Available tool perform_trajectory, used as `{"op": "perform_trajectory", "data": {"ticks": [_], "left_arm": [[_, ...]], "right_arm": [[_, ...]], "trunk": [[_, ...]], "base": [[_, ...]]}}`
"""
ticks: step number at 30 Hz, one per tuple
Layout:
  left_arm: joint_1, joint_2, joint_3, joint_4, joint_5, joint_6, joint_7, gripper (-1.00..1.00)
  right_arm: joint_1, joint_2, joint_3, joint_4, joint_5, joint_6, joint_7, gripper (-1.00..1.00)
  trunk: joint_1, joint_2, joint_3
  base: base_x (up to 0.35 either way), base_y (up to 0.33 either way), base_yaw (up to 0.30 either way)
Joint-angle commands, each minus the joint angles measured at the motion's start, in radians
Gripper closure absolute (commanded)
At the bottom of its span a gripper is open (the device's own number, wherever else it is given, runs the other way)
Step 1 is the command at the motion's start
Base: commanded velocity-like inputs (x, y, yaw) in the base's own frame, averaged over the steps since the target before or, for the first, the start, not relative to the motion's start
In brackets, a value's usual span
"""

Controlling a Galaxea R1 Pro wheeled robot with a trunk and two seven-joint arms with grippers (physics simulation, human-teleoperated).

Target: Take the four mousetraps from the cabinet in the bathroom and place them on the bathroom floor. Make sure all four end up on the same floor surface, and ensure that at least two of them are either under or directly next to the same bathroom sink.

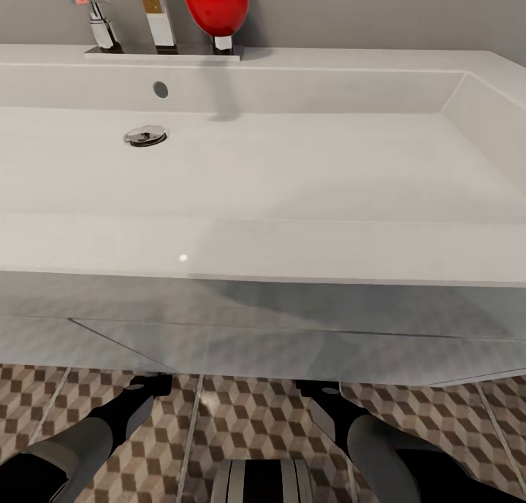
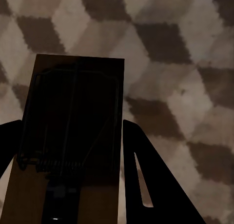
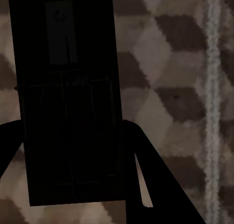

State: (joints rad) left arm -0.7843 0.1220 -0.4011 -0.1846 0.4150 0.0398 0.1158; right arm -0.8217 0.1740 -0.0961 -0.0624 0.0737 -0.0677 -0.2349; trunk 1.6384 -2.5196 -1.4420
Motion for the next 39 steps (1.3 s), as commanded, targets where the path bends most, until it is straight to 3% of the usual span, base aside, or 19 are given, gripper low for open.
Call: {"op": "perform_trajectory", "data": {"ticks": [1,39], "left_arm": [[0.000,0.001,-0.009,-0.003,0.005,0.005,0.005,1.00],[0.000,0.001,-0.009,-0.003,0.005,0.005,0.005,1.00]], "right_arm": [[-0.001,0.000,-0.008,0.001,0.005,-0.004,-0.003,1.00],[0.005,0.000,-0.008,0.002,0.006,-0.006,-0.003,1.00]], "trunk": [[0.000,0.000,-0.001],[0.000,0.000,-0.001]], "base": [[0.000,0.000,0.000],[0.000,0.000,0.000]]}}
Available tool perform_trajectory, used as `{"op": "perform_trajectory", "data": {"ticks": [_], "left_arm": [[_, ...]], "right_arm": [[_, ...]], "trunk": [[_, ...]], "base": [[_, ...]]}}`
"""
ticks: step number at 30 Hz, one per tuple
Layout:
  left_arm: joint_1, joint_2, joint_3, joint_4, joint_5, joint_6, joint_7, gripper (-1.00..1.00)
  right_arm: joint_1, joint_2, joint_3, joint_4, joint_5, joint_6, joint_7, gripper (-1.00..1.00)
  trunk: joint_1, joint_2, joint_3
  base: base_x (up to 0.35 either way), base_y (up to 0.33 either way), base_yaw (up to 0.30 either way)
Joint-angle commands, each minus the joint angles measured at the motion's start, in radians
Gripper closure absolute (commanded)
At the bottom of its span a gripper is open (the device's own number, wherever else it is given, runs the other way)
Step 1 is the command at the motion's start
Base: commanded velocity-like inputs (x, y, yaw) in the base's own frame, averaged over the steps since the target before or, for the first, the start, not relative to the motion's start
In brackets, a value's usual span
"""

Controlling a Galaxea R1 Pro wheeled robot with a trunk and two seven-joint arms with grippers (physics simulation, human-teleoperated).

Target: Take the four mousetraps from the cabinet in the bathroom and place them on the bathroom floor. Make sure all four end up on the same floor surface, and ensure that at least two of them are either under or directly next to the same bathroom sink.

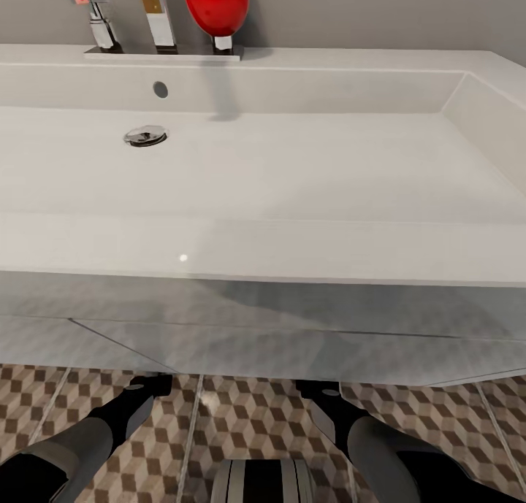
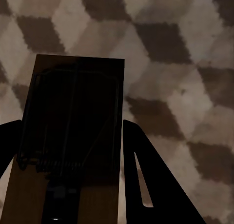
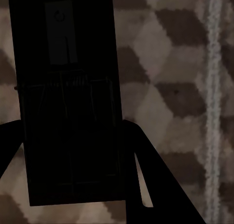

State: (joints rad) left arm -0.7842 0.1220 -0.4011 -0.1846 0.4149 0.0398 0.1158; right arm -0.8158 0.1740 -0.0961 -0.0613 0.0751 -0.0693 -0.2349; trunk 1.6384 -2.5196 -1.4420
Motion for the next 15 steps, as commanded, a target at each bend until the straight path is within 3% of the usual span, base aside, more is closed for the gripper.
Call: {"op": "perform_trajectory", "data": {"ticks": [1,15], "left_arm": [[0.000,0.001,-0.009,-0.003,0.005,0.005,0.005,1.00],[0.000,0.000,-0.008,-0.003,0.005,0.005,0.005,1.00]], "right_arm": [[0.000,0.000,-0.008,0.001,0.005,-0.004,-0.003,1.00],[0.000,0.000,-0.008,0.001,0.003,-0.003,-0.003,1.00]], "trunk": [[0.000,0.000,-0.001],[0.000,0.000,-0.001]], "base": [[0.000,0.000,0.000],[0.000,0.000,0.000]]}}
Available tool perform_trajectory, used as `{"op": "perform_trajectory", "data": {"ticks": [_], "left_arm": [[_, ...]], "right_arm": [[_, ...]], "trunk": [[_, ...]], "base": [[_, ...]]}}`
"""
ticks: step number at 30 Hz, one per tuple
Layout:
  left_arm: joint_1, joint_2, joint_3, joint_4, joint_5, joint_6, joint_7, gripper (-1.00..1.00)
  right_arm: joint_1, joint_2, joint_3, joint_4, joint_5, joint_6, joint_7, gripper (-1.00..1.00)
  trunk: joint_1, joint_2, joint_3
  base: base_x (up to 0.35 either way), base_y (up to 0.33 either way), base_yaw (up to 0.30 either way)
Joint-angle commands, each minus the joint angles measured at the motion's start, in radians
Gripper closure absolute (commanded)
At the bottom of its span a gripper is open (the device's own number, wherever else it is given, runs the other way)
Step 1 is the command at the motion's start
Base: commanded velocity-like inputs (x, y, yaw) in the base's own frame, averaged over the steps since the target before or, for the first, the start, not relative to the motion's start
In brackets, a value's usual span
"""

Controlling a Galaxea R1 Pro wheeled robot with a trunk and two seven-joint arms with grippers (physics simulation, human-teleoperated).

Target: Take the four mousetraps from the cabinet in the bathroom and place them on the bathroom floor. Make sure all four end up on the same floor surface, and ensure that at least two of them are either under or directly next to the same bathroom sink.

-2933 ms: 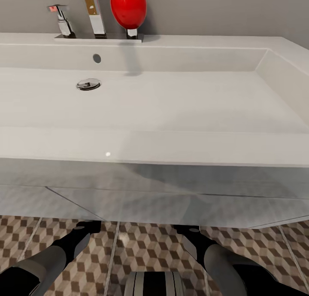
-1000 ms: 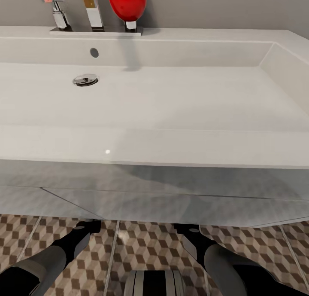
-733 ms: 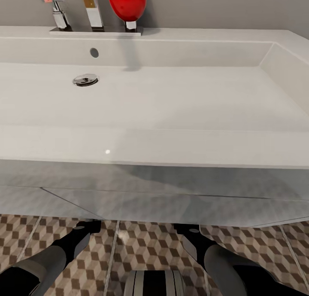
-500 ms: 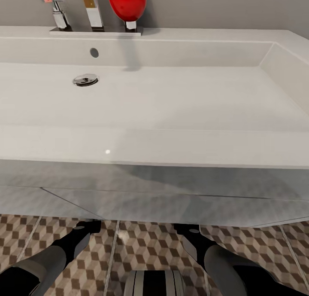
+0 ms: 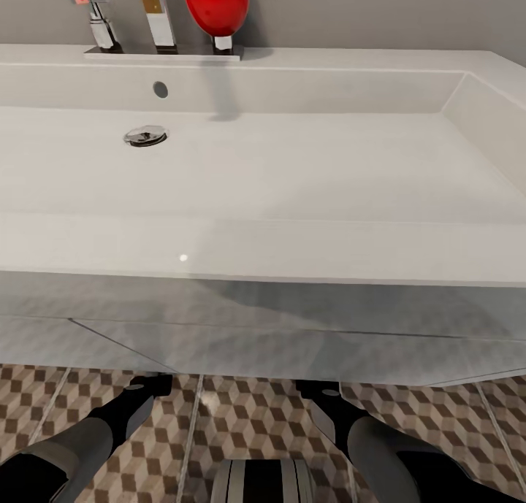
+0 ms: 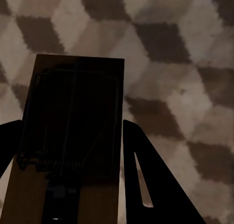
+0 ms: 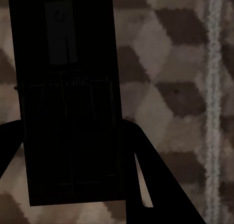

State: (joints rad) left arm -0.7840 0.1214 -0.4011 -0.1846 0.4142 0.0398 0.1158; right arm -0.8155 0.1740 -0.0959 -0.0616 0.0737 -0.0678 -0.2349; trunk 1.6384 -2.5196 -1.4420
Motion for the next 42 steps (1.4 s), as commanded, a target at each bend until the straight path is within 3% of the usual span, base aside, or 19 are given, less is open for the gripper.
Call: {"op": "perform_trajectory", "data": {"ticks": [1,34,39,42], "left_arm": [[0.000,0.001,-0.008,-0.003,0.005,0.005,0.005,1.00],[0.000,-0.003,-0.010,-0.003,0.003,0.008,0.005,1.00],[0.000,-0.003,-0.010,-0.002,0.003,0.007,0.005,1.00],[0.000,-0.003,-0.010,-0.002,0.003,0.006,0.005,1.00]], "right_arm": [[-0.001,0.000,-0.008,0.001,0.004,-0.004,-0.003,1.00],[-0.009,0.000,-0.011,0.005,-0.005,0.018,-0.012,1.00],[-0.010,0.000,-0.011,-0.002,-0.002,0.135,-0.012,1.00],[-0.011,0.000,-0.011,-0.004,-0.001,0.163,-0.012,1.00]], "trunk": [[0.000,0.000,-0.001],[0.000,0.000,-0.001],[0.000,0.000,-0.001],[0.000,0.000,-0.001]], "base": [[0.000,0.000,0.000],[0.000,0.000,0.000],[0.000,0.000,0.000],[0.000,0.000,0.000]]}}
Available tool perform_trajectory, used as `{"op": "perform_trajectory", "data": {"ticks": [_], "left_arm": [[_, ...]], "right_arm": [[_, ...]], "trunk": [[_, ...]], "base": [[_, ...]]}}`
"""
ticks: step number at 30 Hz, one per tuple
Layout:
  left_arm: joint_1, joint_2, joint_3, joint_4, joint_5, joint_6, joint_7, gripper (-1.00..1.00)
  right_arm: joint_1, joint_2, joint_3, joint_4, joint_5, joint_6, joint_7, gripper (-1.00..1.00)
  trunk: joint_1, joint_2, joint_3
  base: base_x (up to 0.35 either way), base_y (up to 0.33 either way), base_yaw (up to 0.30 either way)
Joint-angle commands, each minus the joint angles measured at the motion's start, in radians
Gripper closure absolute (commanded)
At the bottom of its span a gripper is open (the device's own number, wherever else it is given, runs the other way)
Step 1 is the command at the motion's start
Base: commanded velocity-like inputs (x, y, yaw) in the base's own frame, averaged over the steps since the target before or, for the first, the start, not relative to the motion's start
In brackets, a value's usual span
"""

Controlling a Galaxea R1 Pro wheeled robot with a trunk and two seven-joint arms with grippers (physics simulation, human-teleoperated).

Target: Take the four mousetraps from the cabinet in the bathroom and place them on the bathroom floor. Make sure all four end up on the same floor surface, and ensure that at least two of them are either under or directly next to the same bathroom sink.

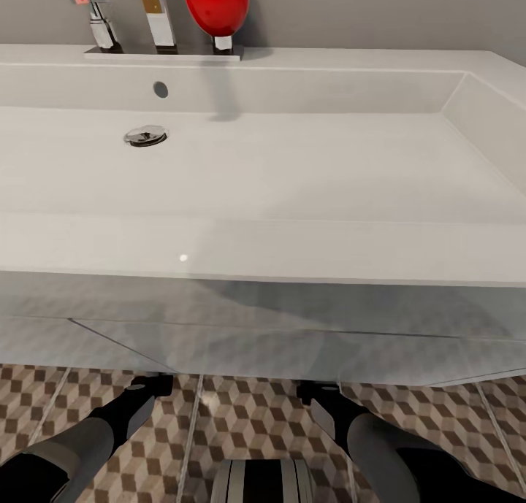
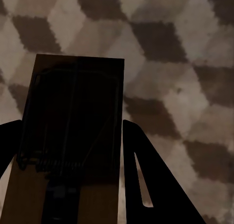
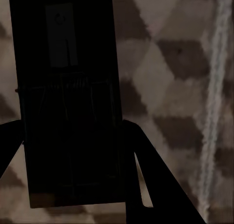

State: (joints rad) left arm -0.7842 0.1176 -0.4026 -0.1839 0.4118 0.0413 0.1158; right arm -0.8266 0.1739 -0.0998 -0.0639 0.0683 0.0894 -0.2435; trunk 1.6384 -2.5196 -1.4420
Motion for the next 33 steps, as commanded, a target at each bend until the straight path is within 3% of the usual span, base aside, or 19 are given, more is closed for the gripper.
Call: {"op": "perform_trajectory", "data": {"ticks": [1,22,33], "left_arm": [[0.000,0.001,-0.009,-0.003,0.005,0.005,0.005,1.00],[0.000,0.000,-0.009,-0.003,0.005,0.005,0.005,1.00],[0.000,-0.003,-0.009,-0.003,0.005,0.005,0.005,1.00]], "right_arm": [[0.000,0.001,-0.008,-0.003,0.004,0.011,-0.003,1.00],[-0.002,0.001,-0.008,-0.005,0.004,0.025,-0.003,1.00],[-0.037,0.001,-0.008,-0.003,0.003,0.029,-0.003,1.00]], "trunk": [[0.000,0.000,-0.001],[0.000,0.000,-0.001],[0.000,0.000,-0.001]], "base": [[0.000,0.000,0.000],[0.000,0.000,0.000],[0.000,0.000,0.000]]}}
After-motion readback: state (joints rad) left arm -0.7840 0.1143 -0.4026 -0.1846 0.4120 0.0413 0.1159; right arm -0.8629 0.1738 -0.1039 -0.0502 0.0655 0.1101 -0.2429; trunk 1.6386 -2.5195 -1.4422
